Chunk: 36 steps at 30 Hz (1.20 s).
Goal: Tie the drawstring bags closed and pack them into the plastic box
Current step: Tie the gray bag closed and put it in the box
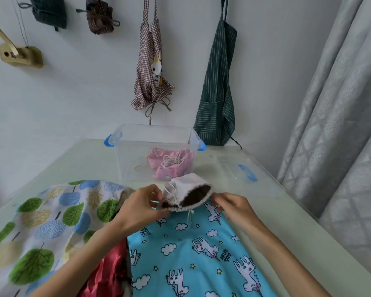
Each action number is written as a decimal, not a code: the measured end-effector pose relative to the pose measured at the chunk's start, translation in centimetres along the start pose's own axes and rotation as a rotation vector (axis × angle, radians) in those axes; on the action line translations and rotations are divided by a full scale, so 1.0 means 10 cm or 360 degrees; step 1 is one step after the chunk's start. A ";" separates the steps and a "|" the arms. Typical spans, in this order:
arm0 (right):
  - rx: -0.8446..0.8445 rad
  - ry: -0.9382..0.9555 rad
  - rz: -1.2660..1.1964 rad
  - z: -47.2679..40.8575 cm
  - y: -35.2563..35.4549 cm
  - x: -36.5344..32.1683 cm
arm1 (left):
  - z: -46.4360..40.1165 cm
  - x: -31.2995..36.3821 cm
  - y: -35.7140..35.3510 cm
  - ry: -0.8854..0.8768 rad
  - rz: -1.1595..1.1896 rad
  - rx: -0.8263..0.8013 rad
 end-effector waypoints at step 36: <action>-0.0148 0.0229 0.1118 0.18 0.17 0.08 | -0.22 0.24 -0.02 -0.0228 -0.1586 0.0114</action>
Point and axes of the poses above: each hand's wrist, its own z-axis away from the middle knuckle, its own y-axis out of the back of the hand, x = y × z, the point moved 4 cm from there along -z, towards the middle knuckle, and after that the axes turned 4 degrees about -z, right-handed, at the moved point
